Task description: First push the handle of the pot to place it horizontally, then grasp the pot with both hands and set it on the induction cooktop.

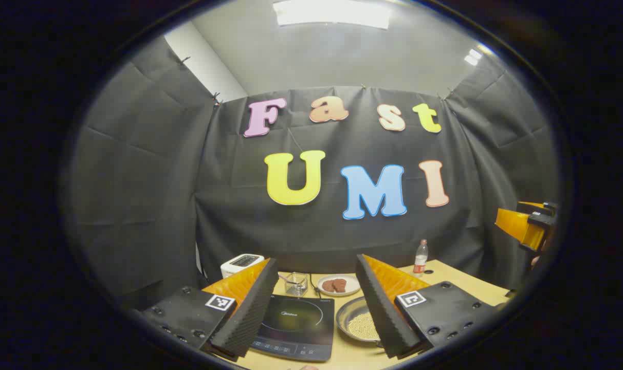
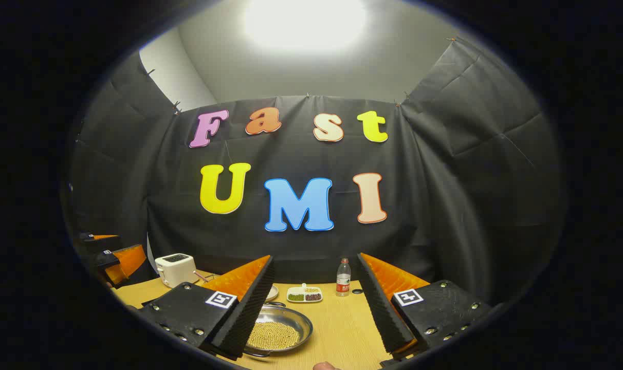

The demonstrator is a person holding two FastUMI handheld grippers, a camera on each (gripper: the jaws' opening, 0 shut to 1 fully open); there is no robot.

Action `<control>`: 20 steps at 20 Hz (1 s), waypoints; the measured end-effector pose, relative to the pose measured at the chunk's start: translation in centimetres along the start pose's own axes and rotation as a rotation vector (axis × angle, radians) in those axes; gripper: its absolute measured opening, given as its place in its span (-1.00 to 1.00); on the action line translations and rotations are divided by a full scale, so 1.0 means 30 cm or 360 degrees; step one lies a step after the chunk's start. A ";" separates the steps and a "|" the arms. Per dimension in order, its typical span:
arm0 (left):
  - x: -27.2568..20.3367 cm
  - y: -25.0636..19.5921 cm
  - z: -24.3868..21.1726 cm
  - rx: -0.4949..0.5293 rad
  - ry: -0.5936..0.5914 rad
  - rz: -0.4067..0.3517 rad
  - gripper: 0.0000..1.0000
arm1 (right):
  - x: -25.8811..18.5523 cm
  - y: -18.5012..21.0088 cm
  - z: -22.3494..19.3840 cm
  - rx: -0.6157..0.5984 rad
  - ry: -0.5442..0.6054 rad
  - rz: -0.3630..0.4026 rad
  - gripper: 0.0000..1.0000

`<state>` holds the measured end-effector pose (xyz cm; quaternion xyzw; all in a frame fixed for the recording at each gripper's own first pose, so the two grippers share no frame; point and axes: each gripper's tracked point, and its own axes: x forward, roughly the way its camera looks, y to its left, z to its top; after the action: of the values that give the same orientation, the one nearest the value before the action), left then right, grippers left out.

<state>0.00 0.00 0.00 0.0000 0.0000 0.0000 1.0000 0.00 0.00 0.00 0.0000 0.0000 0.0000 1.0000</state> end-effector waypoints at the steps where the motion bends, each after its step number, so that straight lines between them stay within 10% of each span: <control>1: 0.001 -0.006 0.001 0.0001 -0.0001 -0.0002 1.00 | 0.002 -0.003 -0.001 0.0001 0.0003 0.0001 0.92; 20: 0.005 -0.021 0.012 0.0017 -0.0013 0.0001 1.00 | 0.015 -0.033 -0.017 0.0001 0.0033 -0.0038 0.91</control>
<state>0.16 -0.63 0.37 0.0055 -0.0040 0.0004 1.0000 0.45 -1.00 -0.50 0.0002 0.0104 -0.0120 0.9999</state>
